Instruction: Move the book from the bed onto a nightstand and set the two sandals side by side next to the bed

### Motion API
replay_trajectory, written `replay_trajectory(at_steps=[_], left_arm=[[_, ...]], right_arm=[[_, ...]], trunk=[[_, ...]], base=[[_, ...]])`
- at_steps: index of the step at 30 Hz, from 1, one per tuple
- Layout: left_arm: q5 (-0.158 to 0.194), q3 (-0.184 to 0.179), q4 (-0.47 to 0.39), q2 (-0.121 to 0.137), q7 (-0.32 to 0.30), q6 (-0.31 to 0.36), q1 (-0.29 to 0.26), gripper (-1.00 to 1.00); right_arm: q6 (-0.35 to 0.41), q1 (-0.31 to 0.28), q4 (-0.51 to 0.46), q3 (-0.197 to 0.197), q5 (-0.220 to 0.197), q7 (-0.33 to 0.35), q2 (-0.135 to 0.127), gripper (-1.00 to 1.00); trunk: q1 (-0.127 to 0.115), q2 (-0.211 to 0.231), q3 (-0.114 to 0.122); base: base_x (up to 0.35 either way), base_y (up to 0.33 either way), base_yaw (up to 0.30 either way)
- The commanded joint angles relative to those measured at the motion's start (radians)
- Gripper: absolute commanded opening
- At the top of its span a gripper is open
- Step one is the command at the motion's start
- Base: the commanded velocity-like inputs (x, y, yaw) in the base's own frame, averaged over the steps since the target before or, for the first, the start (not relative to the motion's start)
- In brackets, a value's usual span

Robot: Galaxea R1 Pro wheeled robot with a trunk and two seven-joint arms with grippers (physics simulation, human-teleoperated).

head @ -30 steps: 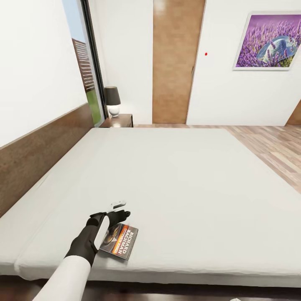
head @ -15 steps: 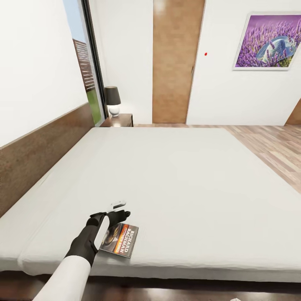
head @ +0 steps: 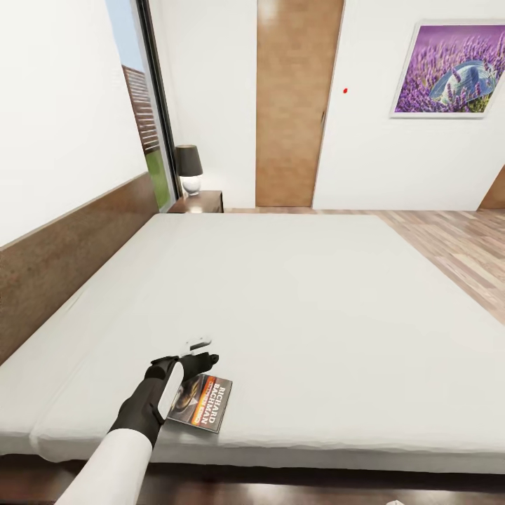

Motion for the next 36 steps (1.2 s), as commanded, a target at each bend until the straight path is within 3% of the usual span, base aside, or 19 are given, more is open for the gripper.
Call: replay_trajectory(at_steps=[1,20,36], left_arm=[[0.008,0.004,-0.001,-0.001,0.001,0.006,-0.001,1.0],[0.008,0.004,-0.001,-0.001,0.001,0.006,-0.001,1.0],[0.008,0.004,0.0,-0.001,0.001,0.006,-0.001,1.0]], right_arm=[[0.0,-0.002,0.004,0.0,-0.005,0.004,0.0,1.0],[0.0,-0.002,0.004,0.0,-0.005,0.006,0.0,1.0],[0.0,-0.002,0.004,0.0,-0.005,0.005,0.0,1.0]], trunk=[[0.0,0.0,-0.001],[0.0,0.0,-0.001],[0.0,0.0,-0.001]], base=[[0.0,0.0,0.0],[0.0,0.0,-0.001],[0.0,0.0,-0.085]])
